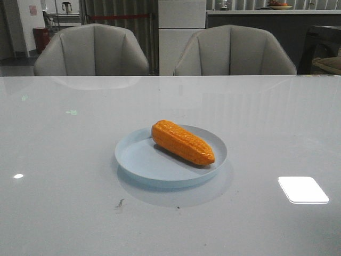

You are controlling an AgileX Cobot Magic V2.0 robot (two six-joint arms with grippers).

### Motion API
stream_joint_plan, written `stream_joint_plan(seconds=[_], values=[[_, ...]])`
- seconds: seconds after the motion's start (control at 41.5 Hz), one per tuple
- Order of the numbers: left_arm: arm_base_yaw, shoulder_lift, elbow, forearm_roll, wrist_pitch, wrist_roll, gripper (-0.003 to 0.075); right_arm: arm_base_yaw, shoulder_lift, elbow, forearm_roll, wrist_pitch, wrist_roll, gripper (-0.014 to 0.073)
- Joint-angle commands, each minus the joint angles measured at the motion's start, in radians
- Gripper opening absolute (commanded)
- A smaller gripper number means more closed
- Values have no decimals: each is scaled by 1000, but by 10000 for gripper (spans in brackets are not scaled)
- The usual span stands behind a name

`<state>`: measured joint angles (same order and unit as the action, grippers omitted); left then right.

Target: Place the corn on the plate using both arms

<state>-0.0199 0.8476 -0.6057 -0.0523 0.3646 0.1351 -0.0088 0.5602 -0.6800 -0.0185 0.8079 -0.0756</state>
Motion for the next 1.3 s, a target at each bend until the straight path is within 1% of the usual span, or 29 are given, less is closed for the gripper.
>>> stream_joint_plan(seconds=[0.0,0.747,0.843,0.964,1.036,1.277], values=[[2,-11,-27,-2,-71,-3,454,-6,-1,-26,-28,-91,-2,625],[2,-11,-27,-2,-71,-3,454,-6,-1,-26,-27,-87,-2,625],[3,-24,-27,43,-69,-3,454,-6,-1,-26,-27,-87,-2,625],[3,-66,-27,45,-54,-3,446,-6,-1,-26,-27,-87,-2,625],[3,-94,-27,45,-54,-3,393,-6,-1,-26,-27,-87,-2,625],[3,-226,-13,42,-58,-3,87,-6,-1,-26,-27,-87,-2,625]])
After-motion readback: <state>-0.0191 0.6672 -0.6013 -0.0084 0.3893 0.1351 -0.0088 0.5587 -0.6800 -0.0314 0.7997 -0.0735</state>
